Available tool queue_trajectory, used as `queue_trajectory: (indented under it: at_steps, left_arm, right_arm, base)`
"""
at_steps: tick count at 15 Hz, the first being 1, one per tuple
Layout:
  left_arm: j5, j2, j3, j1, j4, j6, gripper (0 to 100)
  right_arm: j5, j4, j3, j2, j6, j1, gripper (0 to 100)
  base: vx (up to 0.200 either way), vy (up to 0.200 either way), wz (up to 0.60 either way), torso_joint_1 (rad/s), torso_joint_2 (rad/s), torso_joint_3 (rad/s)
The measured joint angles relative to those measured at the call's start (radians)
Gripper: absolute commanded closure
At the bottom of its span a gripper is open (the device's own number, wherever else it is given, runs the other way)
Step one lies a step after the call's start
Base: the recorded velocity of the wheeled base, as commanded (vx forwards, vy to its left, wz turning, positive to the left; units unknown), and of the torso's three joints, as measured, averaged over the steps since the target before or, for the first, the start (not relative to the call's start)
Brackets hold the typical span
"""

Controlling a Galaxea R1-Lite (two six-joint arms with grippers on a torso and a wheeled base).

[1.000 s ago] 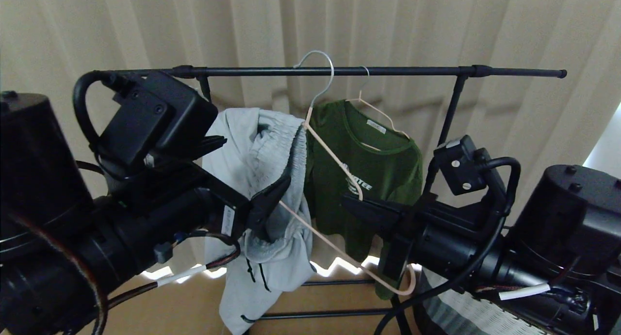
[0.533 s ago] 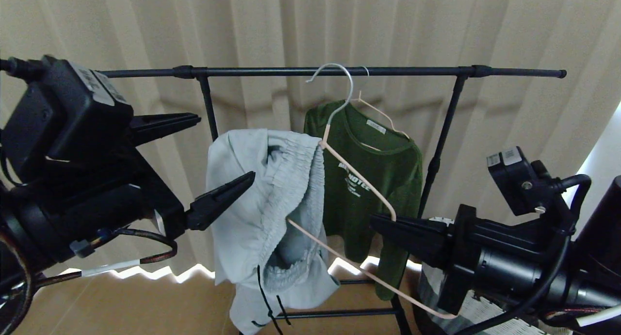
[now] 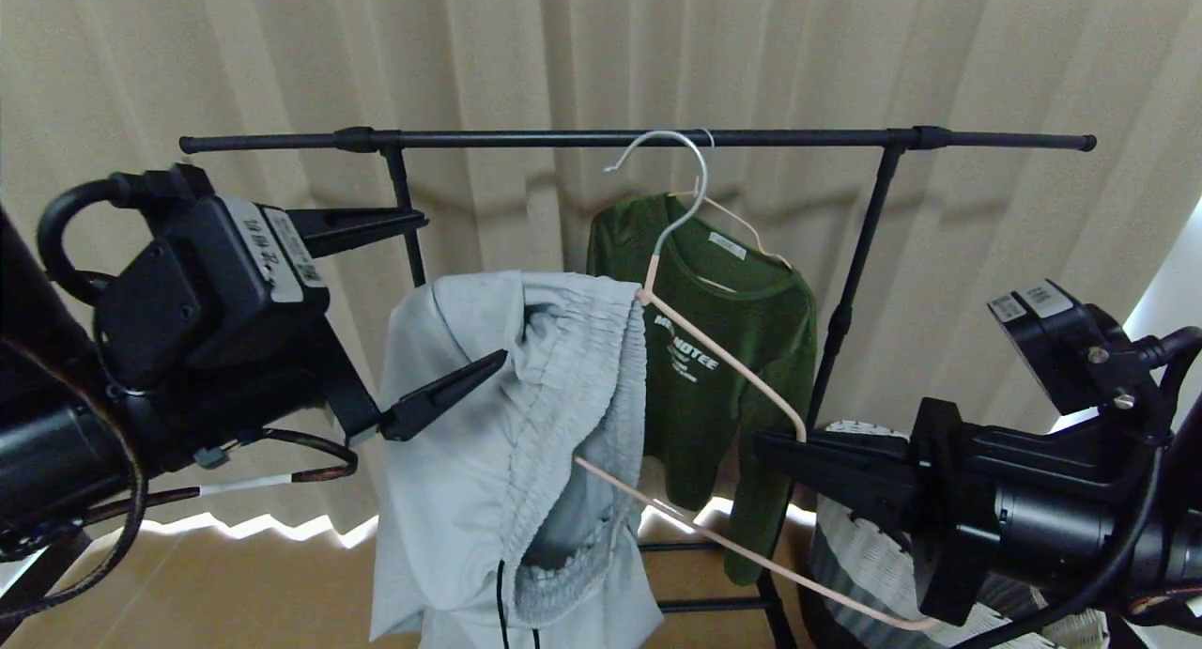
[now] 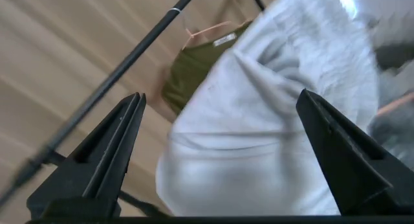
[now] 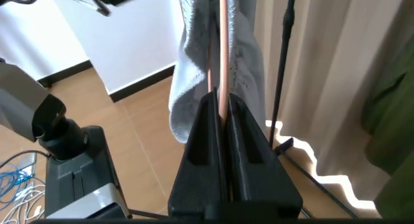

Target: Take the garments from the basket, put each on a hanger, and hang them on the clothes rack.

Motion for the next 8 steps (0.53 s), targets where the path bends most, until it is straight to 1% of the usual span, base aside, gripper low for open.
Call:
queue_trajectory:
  at_steps: [2, 8]
  left_arm:
    - [-0.018, 0.045, -0.017, 0.0, -0.027, 0.023, 0]
    - [-0.022, 0.146, -0.06, 0.019, -0.033, 0.026, 0]
  right_arm:
    - [0.019, -0.003, -0.002, 0.016, -0.001, 0.003, 100]
    - [0.04, -0.005, -0.001, 0.029, -0.003, 0.027, 100]
  base:
    - [0.0, 0.0, 0.0, 0.0, 0.0, 0.0]
    - [0.0, 0.0, 0.0, 0.0, 0.0, 0.0]
